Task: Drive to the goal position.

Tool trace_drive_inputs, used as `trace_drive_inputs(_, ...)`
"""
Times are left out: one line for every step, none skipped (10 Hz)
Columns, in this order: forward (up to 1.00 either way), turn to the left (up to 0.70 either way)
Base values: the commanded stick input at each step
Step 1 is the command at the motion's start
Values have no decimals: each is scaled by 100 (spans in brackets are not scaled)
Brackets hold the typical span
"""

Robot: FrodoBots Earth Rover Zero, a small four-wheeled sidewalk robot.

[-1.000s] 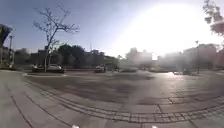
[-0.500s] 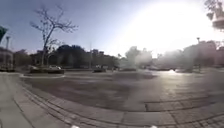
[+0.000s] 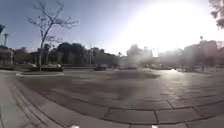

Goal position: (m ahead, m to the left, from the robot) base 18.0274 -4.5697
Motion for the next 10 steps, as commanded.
trace_drive_inputs(70, -35)
trace_drive_inputs(70, -35)
trace_drive_inputs(70, -31)
trace_drive_inputs(70, -16)
trace_drive_inputs(70, 0)
trace_drive_inputs(70, 0)
trace_drive_inputs(70, 0)
trace_drive_inputs(70, 0)
trace_drive_inputs(70, 0)
trace_drive_inputs(70, 0)
